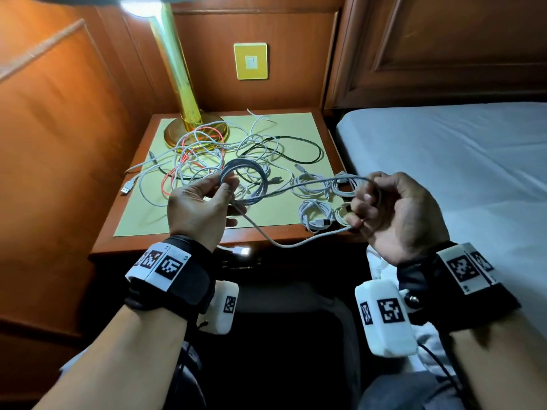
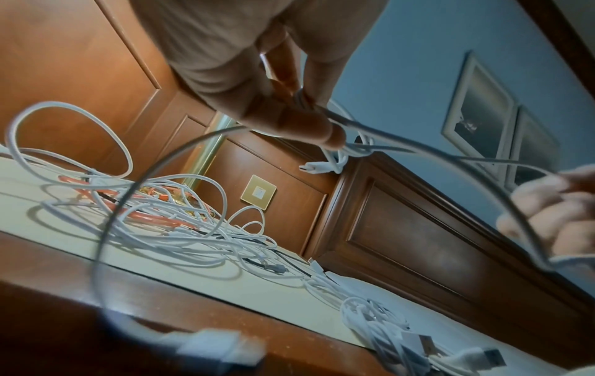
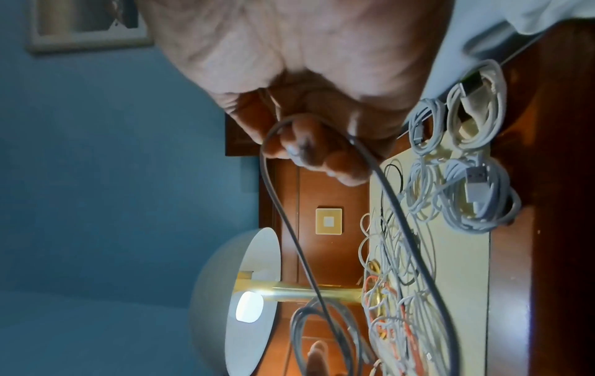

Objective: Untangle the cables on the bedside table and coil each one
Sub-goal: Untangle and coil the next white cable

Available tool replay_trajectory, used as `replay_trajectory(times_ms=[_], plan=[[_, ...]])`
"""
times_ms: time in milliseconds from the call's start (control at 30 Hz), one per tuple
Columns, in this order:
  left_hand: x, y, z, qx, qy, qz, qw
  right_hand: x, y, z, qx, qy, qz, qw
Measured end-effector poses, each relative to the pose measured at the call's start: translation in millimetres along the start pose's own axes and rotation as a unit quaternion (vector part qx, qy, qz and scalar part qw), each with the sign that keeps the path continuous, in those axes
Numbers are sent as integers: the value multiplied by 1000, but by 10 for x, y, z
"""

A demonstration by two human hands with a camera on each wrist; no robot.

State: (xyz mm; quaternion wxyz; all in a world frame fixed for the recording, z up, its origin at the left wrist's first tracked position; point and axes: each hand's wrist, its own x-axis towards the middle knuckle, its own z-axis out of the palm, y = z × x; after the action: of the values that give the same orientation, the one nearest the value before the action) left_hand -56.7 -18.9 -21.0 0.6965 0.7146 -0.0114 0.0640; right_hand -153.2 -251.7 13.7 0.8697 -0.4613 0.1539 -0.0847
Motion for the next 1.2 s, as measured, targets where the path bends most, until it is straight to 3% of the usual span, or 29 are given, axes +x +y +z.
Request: replay_trajectory(times_ms=[67, 100, 133, 200, 233, 367, 467, 633, 833, 967, 1067, 1200], plan=[[0, 5, -14, 13, 10, 7, 1000, 20, 13, -32, -86, -2, 39, 996], [-11, 15, -16, 21, 9, 14, 1000, 13, 40, -32, -185, -7, 49, 981], [-22, 26, -11, 27, 6, 24, 999, 14, 88, -43, -320, -16, 38, 947], [-56, 37, 17, 39, -10, 47, 998, -2, 196, -35, -541, -25, -15, 841], [-77, 39, 40, 51, -20, 59, 997, -19, 249, -11, -571, -12, -42, 820], [-126, -27, 128, 86, -44, 79, 992, -36, 368, 65, -534, 43, -178, 826], [-144, -96, 179, 111, -62, 100, 987, -48, 406, 79, -601, 11, -250, 759], [-180, -144, 235, 126, -83, 109, 983, -85, 571, 132, -678, -67, -221, 697], [-198, -24, 195, 77, -67, 75, 992, -63, 575, 99, -673, -73, -206, 706], [-258, 21, 230, 43, -85, 57, 994, -41, 627, 148, -634, -72, -190, 746], [-312, 25, 278, 24, -101, 55, 993, -45, 652, 184, -640, -95, -172, 743], [-240, 73, 207, 41, -68, 62, 995, -105, 575, 173, -584, -70, -205, 782]])
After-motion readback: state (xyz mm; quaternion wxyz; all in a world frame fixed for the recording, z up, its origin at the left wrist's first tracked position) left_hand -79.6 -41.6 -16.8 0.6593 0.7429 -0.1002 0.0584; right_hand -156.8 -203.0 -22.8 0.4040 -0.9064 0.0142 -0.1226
